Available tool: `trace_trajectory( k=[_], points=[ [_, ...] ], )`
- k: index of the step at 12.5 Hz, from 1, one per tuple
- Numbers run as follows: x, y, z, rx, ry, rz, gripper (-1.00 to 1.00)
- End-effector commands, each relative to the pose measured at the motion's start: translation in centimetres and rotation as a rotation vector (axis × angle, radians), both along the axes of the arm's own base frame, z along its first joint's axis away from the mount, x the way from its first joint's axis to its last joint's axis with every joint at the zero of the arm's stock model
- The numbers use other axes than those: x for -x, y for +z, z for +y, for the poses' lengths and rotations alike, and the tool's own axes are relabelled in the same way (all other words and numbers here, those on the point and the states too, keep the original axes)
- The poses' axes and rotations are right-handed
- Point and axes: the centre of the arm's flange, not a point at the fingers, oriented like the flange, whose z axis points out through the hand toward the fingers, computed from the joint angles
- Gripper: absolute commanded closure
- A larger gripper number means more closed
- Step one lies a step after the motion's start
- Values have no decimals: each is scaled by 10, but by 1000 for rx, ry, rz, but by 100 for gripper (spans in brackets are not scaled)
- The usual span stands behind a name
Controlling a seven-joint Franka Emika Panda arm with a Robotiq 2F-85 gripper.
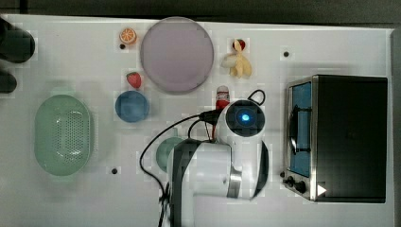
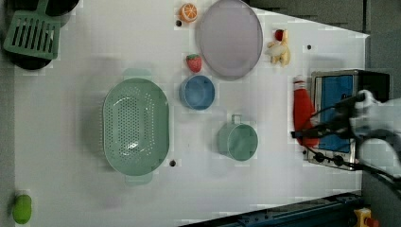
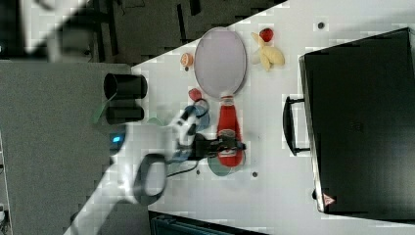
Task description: Pick ketchup from table and place on plate.
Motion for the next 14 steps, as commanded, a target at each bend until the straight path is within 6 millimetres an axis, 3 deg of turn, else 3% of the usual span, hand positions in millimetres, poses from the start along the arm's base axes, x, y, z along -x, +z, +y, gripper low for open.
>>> trace_trajectory(
  k=[1, 4, 7, 10, 14],
  points=[
    [-20, 103, 22, 31, -31, -82, -35],
    [-41, 158, 53, 50, -131, -68, -35],
    [-87, 178, 83, 22, -181, -123, -35],
    [-136, 171, 96, -3, -183, -137, -35],
    [-194, 113, 92, -26, -193, -103, -35]
  ],
)
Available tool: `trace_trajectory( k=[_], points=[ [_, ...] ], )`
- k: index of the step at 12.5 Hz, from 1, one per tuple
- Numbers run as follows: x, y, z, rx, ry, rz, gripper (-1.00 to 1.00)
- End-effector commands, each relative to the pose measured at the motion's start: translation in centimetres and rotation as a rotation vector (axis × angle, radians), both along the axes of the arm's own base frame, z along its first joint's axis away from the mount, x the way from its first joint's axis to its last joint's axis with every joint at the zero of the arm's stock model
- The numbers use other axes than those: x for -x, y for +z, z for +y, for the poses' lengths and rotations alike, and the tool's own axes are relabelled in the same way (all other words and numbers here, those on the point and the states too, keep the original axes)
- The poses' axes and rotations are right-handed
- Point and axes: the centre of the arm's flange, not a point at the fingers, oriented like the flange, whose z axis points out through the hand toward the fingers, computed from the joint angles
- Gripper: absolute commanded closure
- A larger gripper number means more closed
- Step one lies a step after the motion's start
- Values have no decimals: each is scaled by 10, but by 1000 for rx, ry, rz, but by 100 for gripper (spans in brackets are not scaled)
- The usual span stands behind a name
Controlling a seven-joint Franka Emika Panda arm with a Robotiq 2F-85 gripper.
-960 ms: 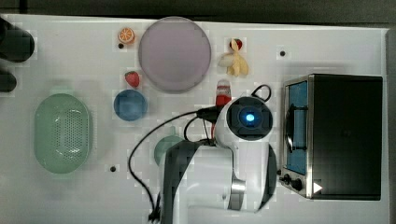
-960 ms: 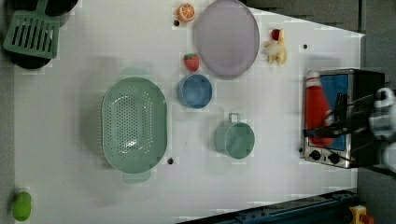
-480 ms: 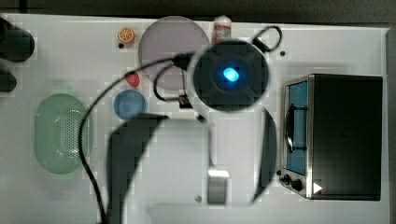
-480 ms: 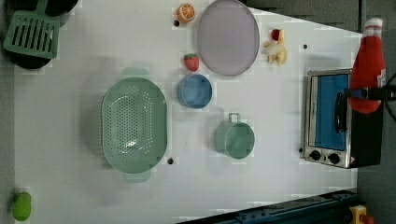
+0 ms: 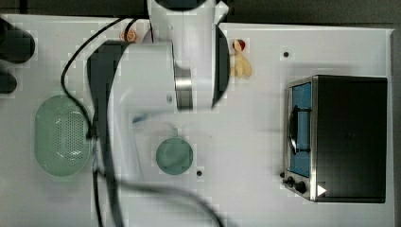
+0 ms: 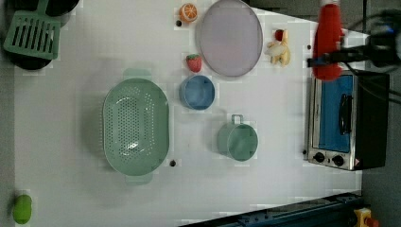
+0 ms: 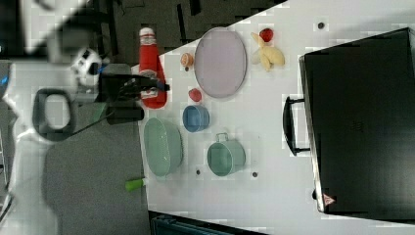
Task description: Pick ketchup from table and place on plate.
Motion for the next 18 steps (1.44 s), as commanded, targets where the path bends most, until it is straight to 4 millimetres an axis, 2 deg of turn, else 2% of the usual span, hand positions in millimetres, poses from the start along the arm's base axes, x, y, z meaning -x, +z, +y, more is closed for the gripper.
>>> trace_trajectory(
  k=[1, 3, 6, 9, 12, 13, 15, 16, 18],
  points=[
    [-27, -42, -23, -11, -108, 43, -35],
    [-47, -79, -23, -23, -112, 53, -35],
    [-68, -143, -20, -40, -116, 33, -35],
    [-76, -202, -12, -54, -115, 0, -35],
    [-79, -246, -2, -65, -111, -32, -35],
    [-81, -253, 0, -68, -111, -48, -40],
    [-81, -260, 1, -69, -111, -55, -82],
    [-82, -256, 2, -71, -110, -62, -100],
    [-91, -231, 3, -74, -119, -104, -100]
  ],
)
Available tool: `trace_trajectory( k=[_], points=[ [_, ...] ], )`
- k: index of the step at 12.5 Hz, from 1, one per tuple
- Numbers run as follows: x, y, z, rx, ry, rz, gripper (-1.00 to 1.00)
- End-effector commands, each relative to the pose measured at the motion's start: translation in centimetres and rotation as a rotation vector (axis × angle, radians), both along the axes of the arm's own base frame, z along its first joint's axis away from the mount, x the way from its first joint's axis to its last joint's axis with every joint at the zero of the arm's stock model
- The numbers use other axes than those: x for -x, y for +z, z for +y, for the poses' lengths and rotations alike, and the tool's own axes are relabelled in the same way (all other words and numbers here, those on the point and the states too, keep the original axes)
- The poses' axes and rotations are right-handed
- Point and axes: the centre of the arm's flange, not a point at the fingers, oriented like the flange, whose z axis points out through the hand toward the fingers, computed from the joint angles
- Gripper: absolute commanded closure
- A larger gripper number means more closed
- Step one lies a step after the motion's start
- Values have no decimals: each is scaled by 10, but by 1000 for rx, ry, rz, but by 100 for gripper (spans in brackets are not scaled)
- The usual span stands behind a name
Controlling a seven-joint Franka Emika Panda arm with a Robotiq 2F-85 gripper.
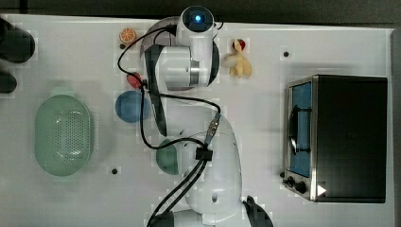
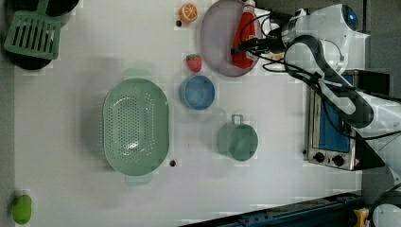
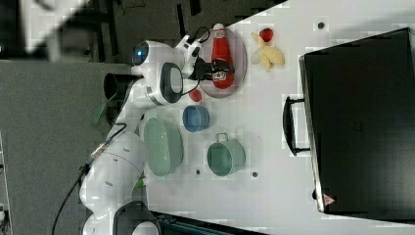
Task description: Pick ketchup from table and place on plate.
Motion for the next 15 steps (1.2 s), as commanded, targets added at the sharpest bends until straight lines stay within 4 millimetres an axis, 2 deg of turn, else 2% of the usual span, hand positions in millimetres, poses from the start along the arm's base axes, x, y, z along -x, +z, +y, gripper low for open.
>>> trace_trajectory(
  k=[1, 4, 7, 10, 12, 13, 15],
  points=[
    [-29, 82, 5, 5, -65, -141, -100],
    [-32, 145, -5, 10, -225, -166, -100],
    [-18, 221, -21, 26, -502, -121, -100],
    [19, 307, -32, 72, -614, -38, -100],
    [44, 356, -40, 95, -661, -20, -100],
    [56, 374, -45, 105, -715, -18, -100],
    [85, 393, -50, 143, -821, 37, -100]
  ],
)
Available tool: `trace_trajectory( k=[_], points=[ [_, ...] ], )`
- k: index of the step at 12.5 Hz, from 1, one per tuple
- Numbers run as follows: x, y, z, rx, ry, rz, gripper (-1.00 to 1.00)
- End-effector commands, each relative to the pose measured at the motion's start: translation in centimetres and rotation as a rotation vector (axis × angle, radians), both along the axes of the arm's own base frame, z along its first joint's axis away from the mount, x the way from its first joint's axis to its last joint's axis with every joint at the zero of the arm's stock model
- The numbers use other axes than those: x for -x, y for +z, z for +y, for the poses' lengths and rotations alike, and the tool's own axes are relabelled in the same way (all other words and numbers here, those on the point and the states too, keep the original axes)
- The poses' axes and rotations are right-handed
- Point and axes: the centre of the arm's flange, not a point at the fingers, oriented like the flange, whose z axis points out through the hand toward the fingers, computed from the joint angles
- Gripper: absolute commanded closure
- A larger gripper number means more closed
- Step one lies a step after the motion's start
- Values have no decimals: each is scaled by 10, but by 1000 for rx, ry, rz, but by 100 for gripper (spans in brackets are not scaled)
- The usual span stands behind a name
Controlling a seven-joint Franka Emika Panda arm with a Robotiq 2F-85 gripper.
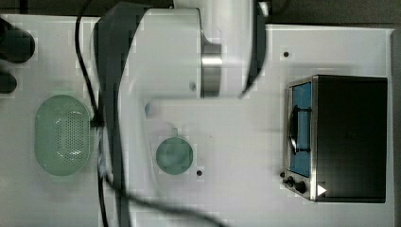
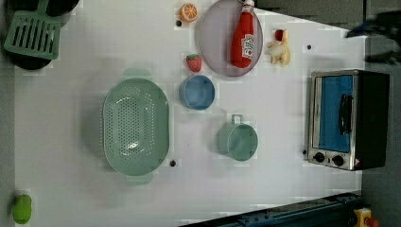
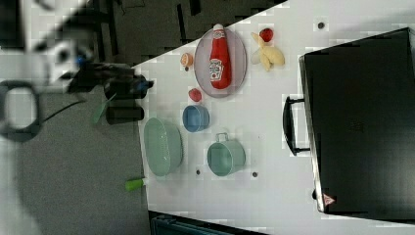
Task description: Pick ketchup from table and place on plate.
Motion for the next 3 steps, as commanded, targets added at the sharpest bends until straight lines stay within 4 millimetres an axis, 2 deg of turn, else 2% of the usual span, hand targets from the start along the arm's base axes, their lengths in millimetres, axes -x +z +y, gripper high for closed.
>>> trace_trajectory(
  k=[1, 3],
  points=[
    [31, -1, -12, 24, -194, 98, -100],
    [45, 15, -12, 34, -196, 90, -100]
  ],
)
